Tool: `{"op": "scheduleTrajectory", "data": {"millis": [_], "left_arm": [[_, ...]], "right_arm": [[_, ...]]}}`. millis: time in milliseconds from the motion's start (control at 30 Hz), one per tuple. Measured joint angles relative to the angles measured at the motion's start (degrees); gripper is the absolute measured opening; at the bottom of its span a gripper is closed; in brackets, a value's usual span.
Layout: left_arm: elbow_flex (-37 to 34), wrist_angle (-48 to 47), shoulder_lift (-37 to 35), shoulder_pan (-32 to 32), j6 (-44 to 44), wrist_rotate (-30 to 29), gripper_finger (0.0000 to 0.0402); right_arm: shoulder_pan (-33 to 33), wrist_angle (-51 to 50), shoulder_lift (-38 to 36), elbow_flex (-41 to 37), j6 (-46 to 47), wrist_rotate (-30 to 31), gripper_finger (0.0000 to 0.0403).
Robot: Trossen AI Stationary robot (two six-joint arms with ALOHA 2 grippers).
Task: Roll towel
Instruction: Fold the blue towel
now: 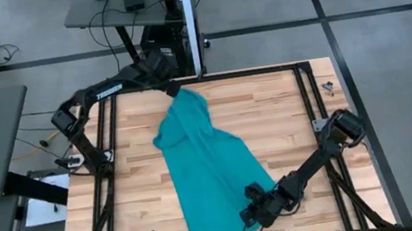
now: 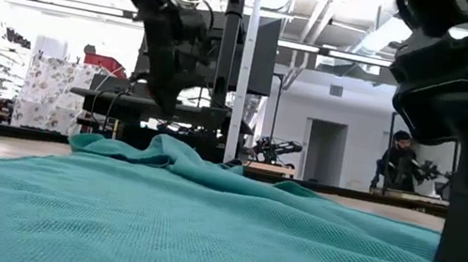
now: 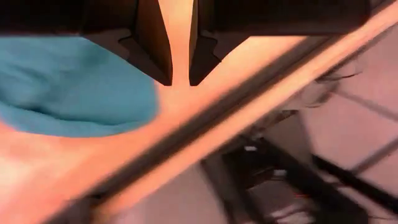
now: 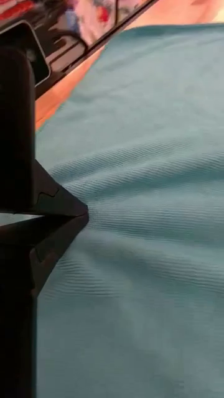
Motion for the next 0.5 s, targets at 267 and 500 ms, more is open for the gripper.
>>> {"op": "scheduleTrajectory", "data": {"millis": [267, 500], "left_arm": [[-2.88, -12.52, -6.36, -13.30, -0.46, 7.85, 0.0039], [-15.13, -8.93, -4.61, -20.67, -14.66, -0.49, 0.0039]], "right_arm": [[-8.47, -5.12, -6.10, 0.03, -16.60, 0.82, 0.0000], [-14.00, -6.86, -8.33, 0.05, -23.12, 1.30, 0.0000]]}}
